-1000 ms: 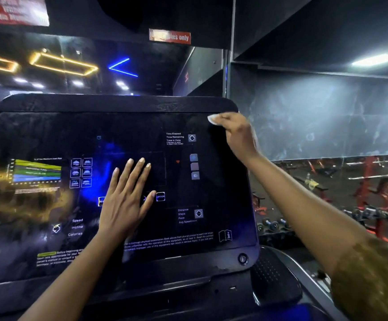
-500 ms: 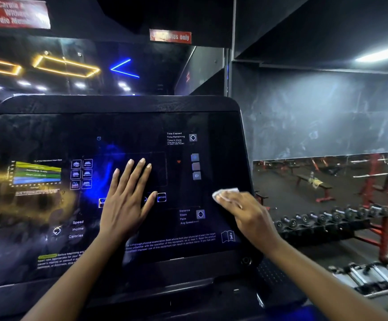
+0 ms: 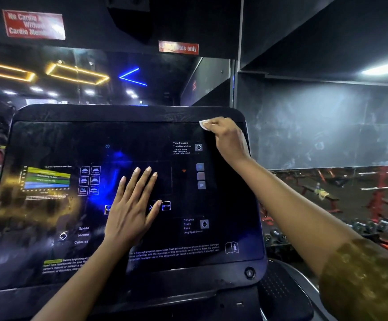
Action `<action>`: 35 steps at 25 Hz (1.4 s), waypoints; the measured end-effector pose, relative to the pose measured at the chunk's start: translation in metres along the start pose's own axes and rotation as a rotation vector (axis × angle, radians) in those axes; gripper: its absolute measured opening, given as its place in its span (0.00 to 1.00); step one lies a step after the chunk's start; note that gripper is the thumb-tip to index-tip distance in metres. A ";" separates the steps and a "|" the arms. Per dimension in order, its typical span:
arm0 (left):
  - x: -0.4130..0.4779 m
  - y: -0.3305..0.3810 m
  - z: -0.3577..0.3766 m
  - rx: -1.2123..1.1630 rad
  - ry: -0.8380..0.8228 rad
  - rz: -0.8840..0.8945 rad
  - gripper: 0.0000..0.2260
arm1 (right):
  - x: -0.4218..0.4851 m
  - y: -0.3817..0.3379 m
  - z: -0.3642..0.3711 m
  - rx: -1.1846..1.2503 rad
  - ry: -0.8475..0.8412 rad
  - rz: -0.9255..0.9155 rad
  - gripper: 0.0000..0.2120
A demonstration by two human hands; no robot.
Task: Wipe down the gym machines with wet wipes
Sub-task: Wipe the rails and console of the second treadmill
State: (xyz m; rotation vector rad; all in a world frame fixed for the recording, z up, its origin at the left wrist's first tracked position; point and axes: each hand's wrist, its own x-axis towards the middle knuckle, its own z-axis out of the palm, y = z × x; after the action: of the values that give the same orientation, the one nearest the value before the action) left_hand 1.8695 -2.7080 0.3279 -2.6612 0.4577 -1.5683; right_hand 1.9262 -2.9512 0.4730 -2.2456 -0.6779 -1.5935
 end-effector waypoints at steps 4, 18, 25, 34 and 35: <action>0.000 0.001 0.000 -0.006 0.006 -0.005 0.29 | -0.060 -0.005 0.014 -0.025 0.003 -0.167 0.18; -0.001 0.000 -0.001 -0.006 -0.008 -0.003 0.29 | -0.019 -0.019 -0.003 0.063 0.056 0.018 0.18; -0.001 -0.001 0.001 -0.018 0.004 -0.001 0.29 | -0.107 -0.051 0.016 0.040 -0.025 -0.263 0.20; -0.002 -0.001 0.002 -0.017 -0.002 -0.003 0.29 | -0.226 -0.067 -0.011 0.165 -0.231 -0.375 0.17; -0.002 -0.001 0.001 -0.020 -0.002 -0.004 0.29 | -0.215 -0.063 -0.014 0.194 -0.209 -0.330 0.15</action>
State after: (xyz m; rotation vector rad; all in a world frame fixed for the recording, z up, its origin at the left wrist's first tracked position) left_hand 1.8701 -2.7072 0.3258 -2.6800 0.4714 -1.5699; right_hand 1.8226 -2.9480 0.2734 -2.2606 -1.2583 -1.3623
